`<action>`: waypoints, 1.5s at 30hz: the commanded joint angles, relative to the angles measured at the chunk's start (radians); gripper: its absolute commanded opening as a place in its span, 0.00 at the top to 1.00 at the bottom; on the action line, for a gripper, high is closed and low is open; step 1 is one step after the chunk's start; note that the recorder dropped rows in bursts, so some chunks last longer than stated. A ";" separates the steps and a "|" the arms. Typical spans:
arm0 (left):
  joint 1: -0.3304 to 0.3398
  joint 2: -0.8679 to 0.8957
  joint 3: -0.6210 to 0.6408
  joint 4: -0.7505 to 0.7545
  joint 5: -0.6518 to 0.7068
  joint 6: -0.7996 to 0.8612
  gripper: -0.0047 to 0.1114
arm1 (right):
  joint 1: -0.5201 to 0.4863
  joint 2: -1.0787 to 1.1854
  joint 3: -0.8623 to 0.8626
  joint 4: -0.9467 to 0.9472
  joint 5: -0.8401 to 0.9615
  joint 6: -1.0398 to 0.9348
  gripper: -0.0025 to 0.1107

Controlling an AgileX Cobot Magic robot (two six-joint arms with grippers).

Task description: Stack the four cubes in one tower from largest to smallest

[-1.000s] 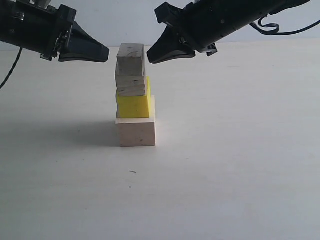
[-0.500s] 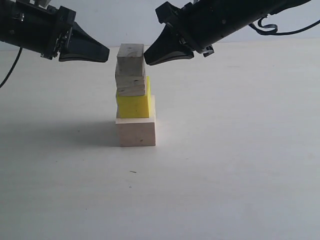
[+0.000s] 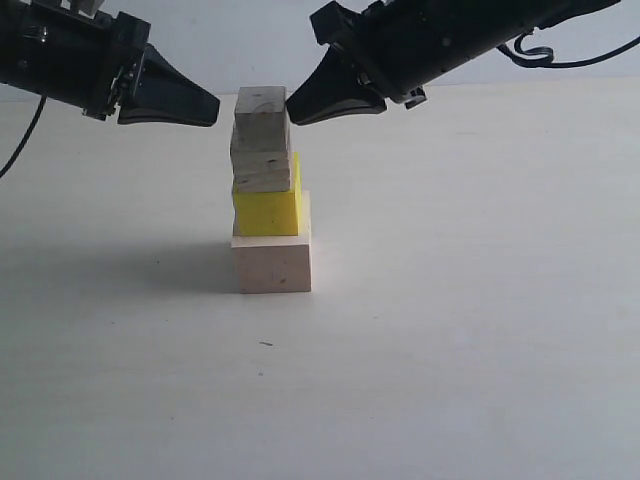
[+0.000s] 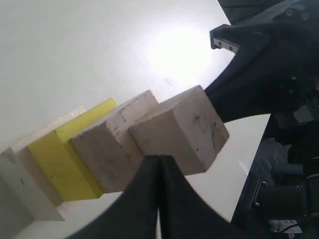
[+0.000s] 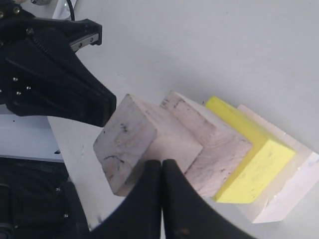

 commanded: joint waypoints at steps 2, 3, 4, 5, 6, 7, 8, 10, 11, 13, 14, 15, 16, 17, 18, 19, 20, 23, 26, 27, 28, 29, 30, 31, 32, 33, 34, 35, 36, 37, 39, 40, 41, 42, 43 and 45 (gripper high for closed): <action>0.002 -0.002 -0.006 -0.020 0.010 0.007 0.96 | -0.001 -0.002 -0.004 0.015 -0.022 -0.015 0.98; 0.002 -0.002 -0.006 -0.020 0.010 0.007 0.96 | -0.001 -0.002 -0.004 0.015 -0.022 -0.015 0.98; 0.002 -0.002 -0.006 -0.020 0.010 0.007 0.96 | -0.001 -0.002 -0.004 0.015 -0.022 -0.015 0.98; 0.002 -0.002 -0.006 -0.020 0.012 0.010 0.96 | -0.001 -0.002 -0.004 0.015 -0.024 -0.015 0.98; 0.002 -0.002 -0.006 -0.020 0.012 0.010 0.96 | -0.001 -0.002 -0.004 0.015 -0.026 -0.015 0.98; 0.002 -0.002 -0.006 -0.020 0.012 0.010 0.96 | -0.001 -0.002 -0.004 0.015 -0.027 -0.015 0.98; 0.002 -0.002 -0.006 -0.022 0.014 0.012 0.96 | -0.001 0.000 -0.004 0.015 -0.028 -0.015 0.98; 0.002 -0.002 -0.006 -0.024 0.014 0.012 0.96 | -0.001 0.007 -0.004 0.015 -0.027 -0.017 0.98; 0.002 -0.002 -0.006 -0.024 0.016 0.014 0.96 | -0.001 0.012 -0.004 0.015 -0.027 -0.017 0.98; 0.002 -0.002 -0.006 -0.024 0.018 0.014 0.96 | -0.001 0.021 -0.004 0.019 -0.023 -0.017 0.98; 0.002 -0.002 -0.006 -0.024 0.020 0.014 0.96 | -0.001 0.023 -0.004 0.019 -0.023 -0.017 0.98; 0.002 -0.002 -0.006 -0.024 0.020 0.014 0.96 | -0.001 0.025 -0.004 0.019 -0.023 -0.017 0.98; 0.002 -0.002 -0.006 -0.024 0.022 0.014 0.96 | -0.001 0.025 -0.004 0.019 -0.023 -0.017 0.98; 0.002 -0.002 -0.006 -0.024 0.022 0.014 0.96 | -0.001 0.025 -0.004 0.019 -0.025 -0.017 0.98; 0.002 -0.002 -0.006 -0.024 0.024 0.014 0.96 | -0.001 0.025 -0.004 0.024 -0.025 -0.017 0.98; 0.002 -0.002 -0.006 -0.024 0.023 0.016 0.96 | -0.001 0.025 -0.004 0.024 -0.023 -0.017 0.98; 0.002 -0.002 -0.006 -0.024 0.023 0.020 0.96 | -0.001 0.025 -0.004 0.024 -0.023 -0.017 0.98; 0.002 -0.002 -0.006 -0.024 0.023 0.020 0.96 | -0.001 0.025 -0.004 0.026 -0.007 -0.017 0.98; 0.002 -0.002 -0.006 -0.024 0.023 0.023 0.96 | -0.001 0.025 -0.004 0.026 -0.009 -0.017 0.98; 0.002 -0.002 -0.006 -0.024 0.023 0.023 0.96 | -0.001 0.025 -0.004 0.032 -0.011 -0.023 0.98; 0.002 -0.002 -0.006 -0.024 0.023 0.023 0.96 | -0.001 0.025 -0.004 0.039 -0.011 -0.022 0.98; 0.002 -0.002 -0.006 -0.024 0.026 0.022 0.96 | -0.001 0.025 -0.004 0.042 -0.011 -0.024 0.98; 0.002 -0.002 -0.006 -0.024 0.031 0.022 0.96 | -0.001 0.025 -0.004 0.042 -0.011 -0.031 0.98; 0.002 -0.002 -0.006 -0.024 0.033 0.022 0.96 | -0.001 0.025 -0.004 0.042 -0.011 -0.038 0.98; 0.002 -0.002 -0.006 -0.024 0.035 0.022 0.96 | -0.001 0.025 -0.004 0.044 -0.011 -0.041 0.98; 0.002 -0.002 -0.006 -0.024 0.035 0.022 0.96 | -0.001 0.025 -0.004 0.044 -0.011 -0.041 0.98; 0.002 -0.002 -0.006 -0.024 0.035 0.022 0.96 | -0.001 0.025 -0.004 0.044 -0.011 -0.039 0.98; 0.002 -0.002 -0.006 -0.024 0.038 0.022 0.96 | -0.001 0.025 -0.004 0.044 -0.003 -0.033 0.98; 0.002 -0.002 -0.006 -0.024 0.039 0.022 0.96 | -0.001 0.025 -0.004 0.044 0.002 -0.031 0.98; 0.002 -0.002 -0.006 -0.024 0.038 0.022 0.96 | -0.001 0.025 -0.004 0.044 0.007 -0.031 0.98; 0.002 -0.002 -0.006 -0.022 0.040 0.022 0.96 | -0.001 0.025 -0.004 0.044 0.020 -0.008 0.98; 0.002 -0.002 -0.006 -0.020 0.040 0.022 0.96 | -0.001 0.025 -0.004 0.044 0.025 -0.008 0.98; 0.002 -0.002 -0.006 -0.017 0.040 0.022 0.96 | -0.001 0.025 -0.004 0.040 0.025 -0.004 0.98; 0.002 -0.002 -0.006 -0.014 0.040 0.022 0.96 | -0.001 0.025 -0.004 0.038 0.023 -0.004 0.98; 0.002 -0.002 -0.006 -0.014 0.040 0.022 0.96 | -0.001 0.025 -0.004 0.038 0.020 -0.004 0.98; 0.002 -0.002 -0.006 -0.015 0.040 0.025 0.96 | -0.001 0.025 -0.004 0.036 -0.002 -0.004 0.98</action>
